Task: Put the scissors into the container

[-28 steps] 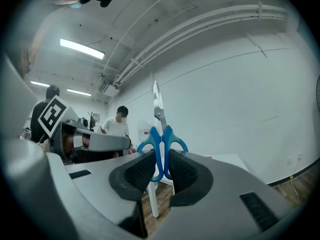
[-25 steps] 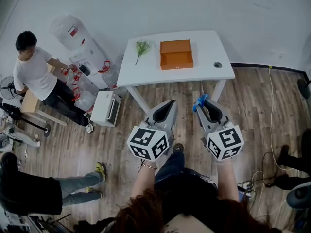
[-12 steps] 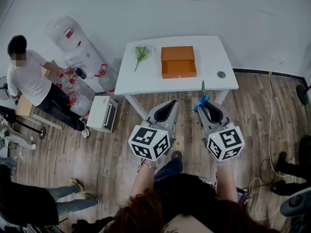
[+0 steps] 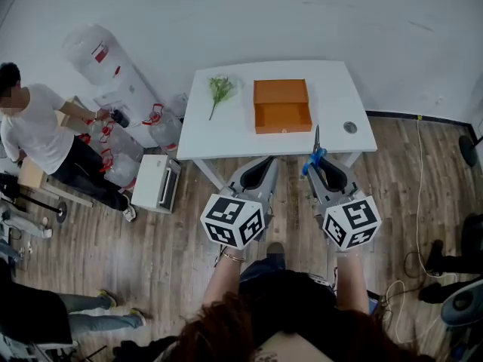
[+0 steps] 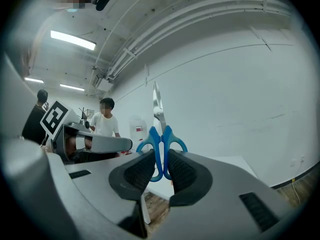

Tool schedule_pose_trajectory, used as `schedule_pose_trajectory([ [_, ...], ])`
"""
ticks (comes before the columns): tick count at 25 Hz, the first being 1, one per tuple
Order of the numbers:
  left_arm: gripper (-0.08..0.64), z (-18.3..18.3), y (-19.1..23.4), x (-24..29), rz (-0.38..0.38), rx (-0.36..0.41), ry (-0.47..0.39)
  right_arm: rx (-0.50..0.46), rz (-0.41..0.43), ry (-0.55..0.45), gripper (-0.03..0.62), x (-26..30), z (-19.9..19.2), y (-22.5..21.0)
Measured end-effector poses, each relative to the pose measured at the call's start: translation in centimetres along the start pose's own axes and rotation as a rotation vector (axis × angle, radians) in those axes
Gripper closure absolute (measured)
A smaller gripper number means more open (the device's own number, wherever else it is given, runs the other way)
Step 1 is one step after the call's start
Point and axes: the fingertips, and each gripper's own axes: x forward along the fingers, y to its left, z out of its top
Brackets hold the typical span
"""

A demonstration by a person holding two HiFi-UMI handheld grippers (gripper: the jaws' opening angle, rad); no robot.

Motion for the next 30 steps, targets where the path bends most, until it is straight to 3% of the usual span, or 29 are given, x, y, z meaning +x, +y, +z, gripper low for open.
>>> schedule_pose_trajectory([
  [15,0.541,1.4,5.9,4.9,-0.043,-0.017,0.018,-0.005,-0.033,0.049,0.52,7.0,-0.2,-2.1],
  [30,0.541,2.0,9.5,12.6,0.006,-0.009,0.019,-0.039,0.003,0.052,0.52,13.5,0.0,-8.8],
])
